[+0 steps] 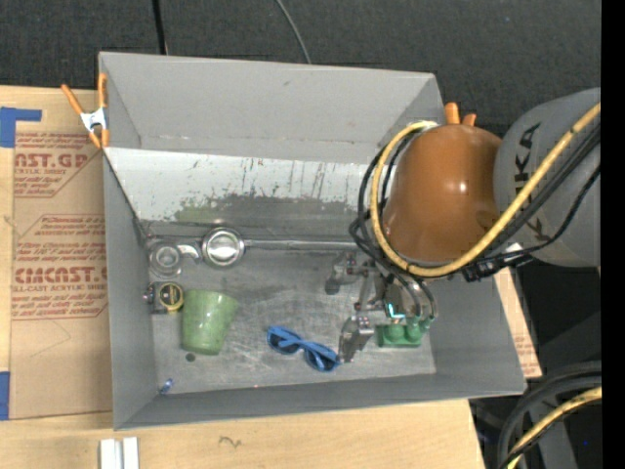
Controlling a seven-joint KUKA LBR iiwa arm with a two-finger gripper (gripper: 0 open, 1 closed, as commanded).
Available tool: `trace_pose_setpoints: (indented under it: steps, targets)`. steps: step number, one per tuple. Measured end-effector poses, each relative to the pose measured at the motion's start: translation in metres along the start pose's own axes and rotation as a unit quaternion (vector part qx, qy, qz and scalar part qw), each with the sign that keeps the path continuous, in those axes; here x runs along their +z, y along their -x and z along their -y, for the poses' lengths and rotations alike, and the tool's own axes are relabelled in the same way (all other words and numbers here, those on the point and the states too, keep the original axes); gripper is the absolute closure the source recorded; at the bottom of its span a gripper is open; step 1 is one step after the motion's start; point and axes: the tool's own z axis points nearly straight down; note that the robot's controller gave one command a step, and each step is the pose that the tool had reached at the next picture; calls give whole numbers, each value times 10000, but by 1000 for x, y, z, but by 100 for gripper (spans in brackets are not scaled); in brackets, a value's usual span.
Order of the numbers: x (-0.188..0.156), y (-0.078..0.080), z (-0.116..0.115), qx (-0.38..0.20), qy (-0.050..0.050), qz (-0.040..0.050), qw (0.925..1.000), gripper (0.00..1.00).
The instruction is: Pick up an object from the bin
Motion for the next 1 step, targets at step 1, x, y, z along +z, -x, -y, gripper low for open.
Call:
trace_pose_setpoints:
  steps: [1]
  targets:
    - [131, 7, -22, 244, 12, 86, 9997, 0]
